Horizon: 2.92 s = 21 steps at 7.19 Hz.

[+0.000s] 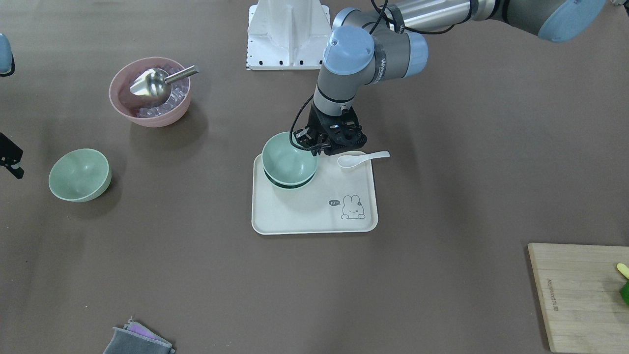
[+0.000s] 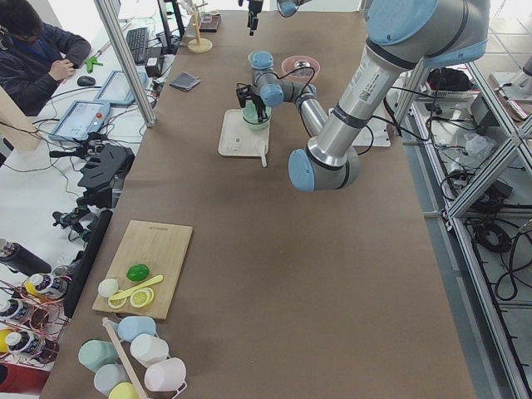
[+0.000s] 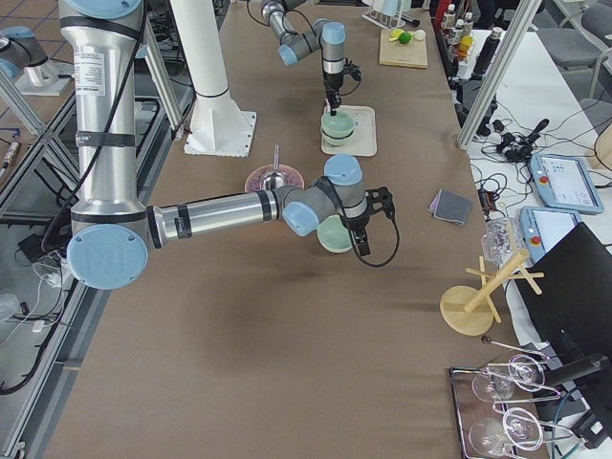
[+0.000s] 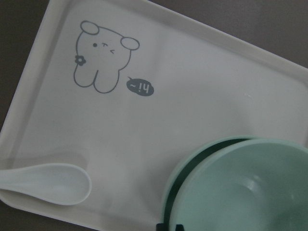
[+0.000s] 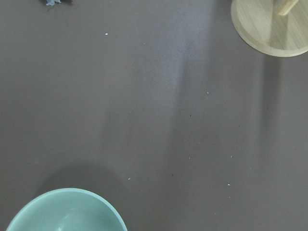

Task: Stack green bowls together

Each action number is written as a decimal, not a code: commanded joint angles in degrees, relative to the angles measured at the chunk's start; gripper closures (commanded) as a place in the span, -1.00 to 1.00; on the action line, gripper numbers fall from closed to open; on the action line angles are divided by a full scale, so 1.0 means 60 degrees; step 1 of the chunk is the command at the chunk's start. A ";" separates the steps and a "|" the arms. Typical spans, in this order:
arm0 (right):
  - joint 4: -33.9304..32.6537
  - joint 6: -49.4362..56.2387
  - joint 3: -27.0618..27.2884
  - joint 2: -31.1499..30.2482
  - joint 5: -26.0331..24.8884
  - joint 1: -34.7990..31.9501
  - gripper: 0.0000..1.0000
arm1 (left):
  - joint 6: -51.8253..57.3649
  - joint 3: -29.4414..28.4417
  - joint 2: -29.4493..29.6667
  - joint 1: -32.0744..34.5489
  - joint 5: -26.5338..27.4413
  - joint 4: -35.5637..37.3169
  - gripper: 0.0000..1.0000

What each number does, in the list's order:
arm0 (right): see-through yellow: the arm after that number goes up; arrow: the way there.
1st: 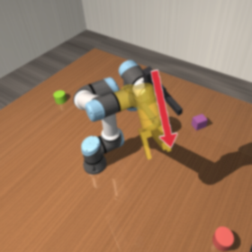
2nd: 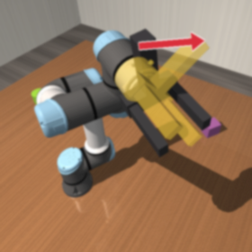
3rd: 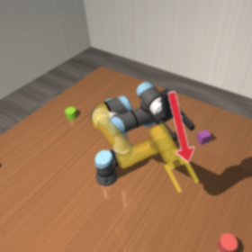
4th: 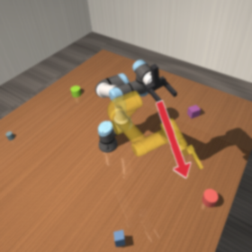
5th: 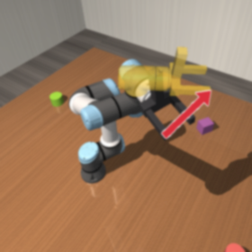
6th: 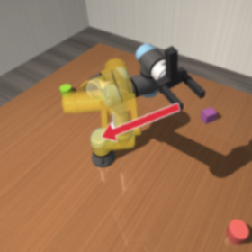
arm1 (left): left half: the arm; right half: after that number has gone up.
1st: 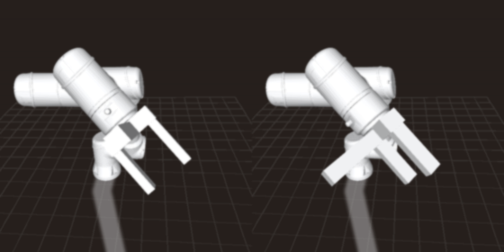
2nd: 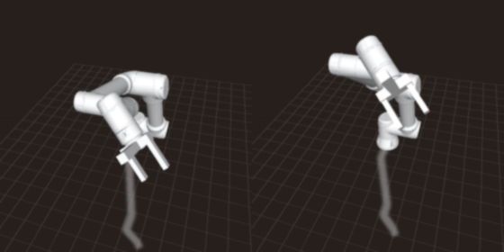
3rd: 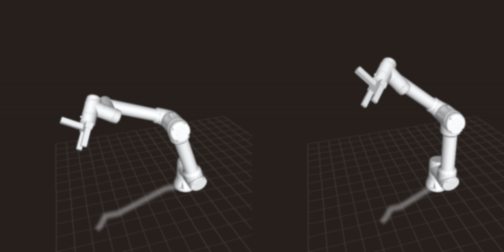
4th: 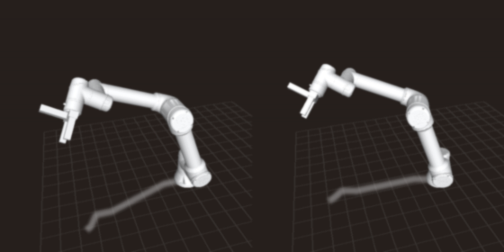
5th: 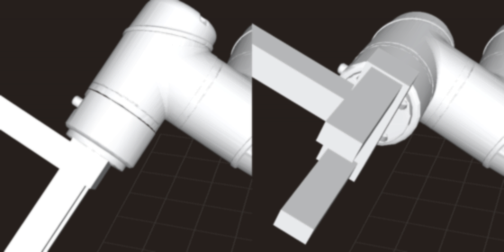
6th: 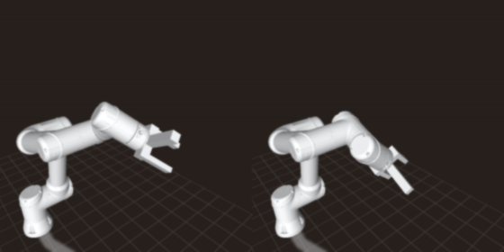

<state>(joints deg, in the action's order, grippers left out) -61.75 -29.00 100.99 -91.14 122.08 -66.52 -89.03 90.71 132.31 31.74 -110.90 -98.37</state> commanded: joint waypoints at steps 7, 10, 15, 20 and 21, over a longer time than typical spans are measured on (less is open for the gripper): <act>-0.0006 0.0000 0.0000 0.0000 -0.0044 -0.0003 -1.00 | -0.0015 -0.0279 -0.0035 -0.0032 0.0012 -0.0451 1.00; -0.0006 0.0000 0.0000 0.0000 -0.0044 -0.0003 -1.00 | 0.0029 -0.0279 -0.0123 -0.0032 0.0012 -0.0656 -0.32; -0.0006 0.0000 -0.0015 -0.0015 -0.0044 0.0012 -1.00 | 0.0072 0.1428 -0.0747 0.0610 -0.0716 -0.0335 -0.97; -0.0020 -0.0323 -0.0029 -0.0029 0.0043 0.0012 -1.00 | 0.7096 0.4350 -0.3558 0.4220 -0.1365 0.3486 -0.97; -0.0035 -0.0323 -0.0044 -0.0029 0.0058 0.0026 -1.00 | 0.9656 0.4162 -0.4421 0.5420 -0.1380 0.3518 -0.97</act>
<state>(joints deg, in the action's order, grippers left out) -61.87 -30.86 100.85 -91.32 122.34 -66.42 -48.90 115.92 111.63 55.87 -119.06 -79.18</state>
